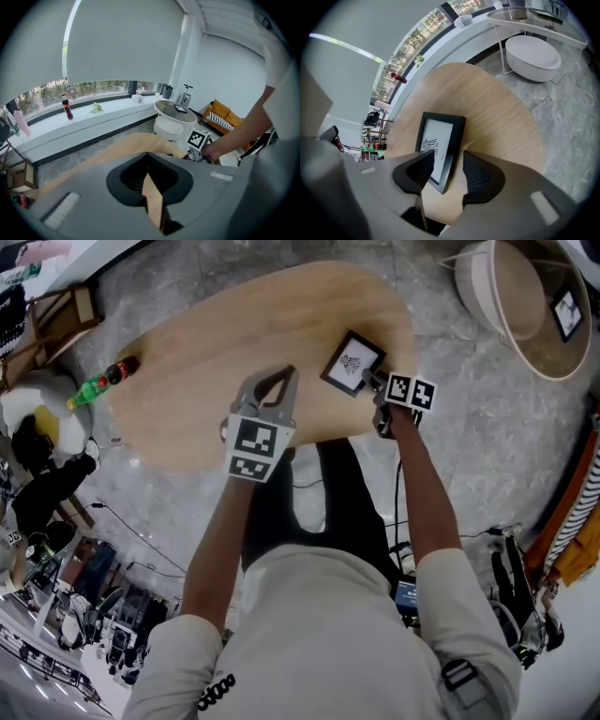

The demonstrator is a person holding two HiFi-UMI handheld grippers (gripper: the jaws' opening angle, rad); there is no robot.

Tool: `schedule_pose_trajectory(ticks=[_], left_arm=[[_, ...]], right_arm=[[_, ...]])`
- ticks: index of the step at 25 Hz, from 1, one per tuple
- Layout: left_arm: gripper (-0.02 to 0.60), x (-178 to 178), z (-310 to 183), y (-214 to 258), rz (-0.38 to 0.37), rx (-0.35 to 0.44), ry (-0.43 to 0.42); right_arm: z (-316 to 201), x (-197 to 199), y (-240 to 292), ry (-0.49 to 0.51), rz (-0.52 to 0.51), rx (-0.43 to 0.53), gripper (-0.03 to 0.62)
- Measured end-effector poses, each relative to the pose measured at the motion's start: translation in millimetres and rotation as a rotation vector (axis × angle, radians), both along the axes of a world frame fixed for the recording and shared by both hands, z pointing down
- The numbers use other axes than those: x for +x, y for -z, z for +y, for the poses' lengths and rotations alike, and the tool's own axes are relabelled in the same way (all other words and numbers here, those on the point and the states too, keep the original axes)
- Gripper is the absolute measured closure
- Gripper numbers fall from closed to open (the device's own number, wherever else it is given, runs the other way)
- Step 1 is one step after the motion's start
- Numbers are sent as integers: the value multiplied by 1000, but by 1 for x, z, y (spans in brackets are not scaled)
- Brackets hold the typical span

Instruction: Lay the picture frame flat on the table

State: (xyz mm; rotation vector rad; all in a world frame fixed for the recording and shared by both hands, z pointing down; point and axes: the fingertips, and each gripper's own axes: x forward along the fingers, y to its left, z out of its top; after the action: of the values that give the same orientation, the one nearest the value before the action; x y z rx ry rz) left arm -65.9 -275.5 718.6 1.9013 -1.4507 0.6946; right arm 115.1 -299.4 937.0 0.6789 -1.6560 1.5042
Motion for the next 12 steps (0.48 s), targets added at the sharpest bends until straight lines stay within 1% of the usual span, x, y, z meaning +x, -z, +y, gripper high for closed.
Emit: schedule_pose_trajectory(ticks=[4,7,12], left_arm=[[572,3,2,10,-3,5,-13],[572,3,-1,18,-3,20,-38],[572,5,-1,42,-12,62,-78]], right_arm=[[2,10,14,-52,-7,15,398],[0,15,28,-104,-9,41,399],[-1,16,66,-158,-37,119,401]])
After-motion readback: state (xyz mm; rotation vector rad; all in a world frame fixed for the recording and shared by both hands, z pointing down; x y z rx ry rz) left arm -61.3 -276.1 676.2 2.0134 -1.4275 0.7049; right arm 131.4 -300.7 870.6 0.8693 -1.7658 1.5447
